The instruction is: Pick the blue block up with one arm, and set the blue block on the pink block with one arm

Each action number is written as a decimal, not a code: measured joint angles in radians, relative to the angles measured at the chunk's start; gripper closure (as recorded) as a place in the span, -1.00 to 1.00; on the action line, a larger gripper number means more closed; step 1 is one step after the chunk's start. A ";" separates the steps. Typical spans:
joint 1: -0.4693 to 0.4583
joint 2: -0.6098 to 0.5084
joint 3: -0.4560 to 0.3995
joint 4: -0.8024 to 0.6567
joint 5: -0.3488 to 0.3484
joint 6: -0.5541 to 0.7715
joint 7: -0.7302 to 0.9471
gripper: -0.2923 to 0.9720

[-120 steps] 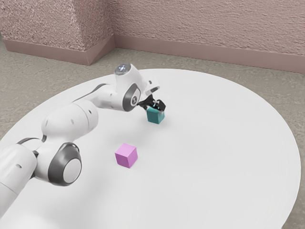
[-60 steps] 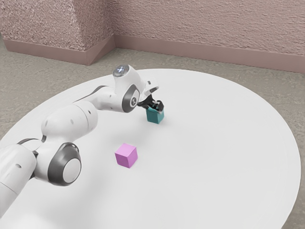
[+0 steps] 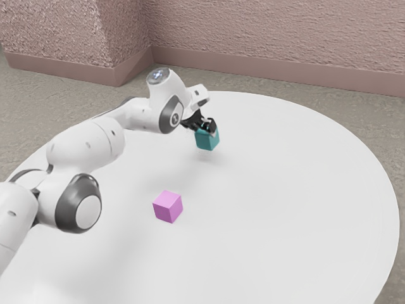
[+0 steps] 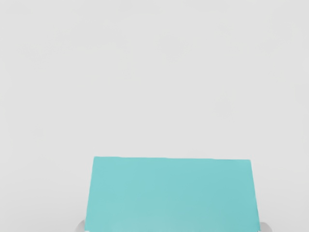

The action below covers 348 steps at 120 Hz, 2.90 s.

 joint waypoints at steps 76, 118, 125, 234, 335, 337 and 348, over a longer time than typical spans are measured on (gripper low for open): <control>-0.016 -0.729 -0.001 -0.884 -0.011 -0.040 -0.025 0.09; -0.018 -1.042 -0.028 -1.411 -0.021 0.300 -0.025 0.09; -0.018 -1.091 -0.042 -1.486 -0.028 0.350 -0.024 0.09; 0.019 -1.182 -0.074 -1.797 -0.049 0.602 0.022 0.08; 0.032 -1.096 -0.074 -1.727 -0.024 0.625 0.040 0.08; 0.032 -1.094 -0.074 -1.724 -0.024 0.625 0.040 0.08; 0.032 -1.086 -0.074 -1.717 -0.024 0.625 0.041 0.08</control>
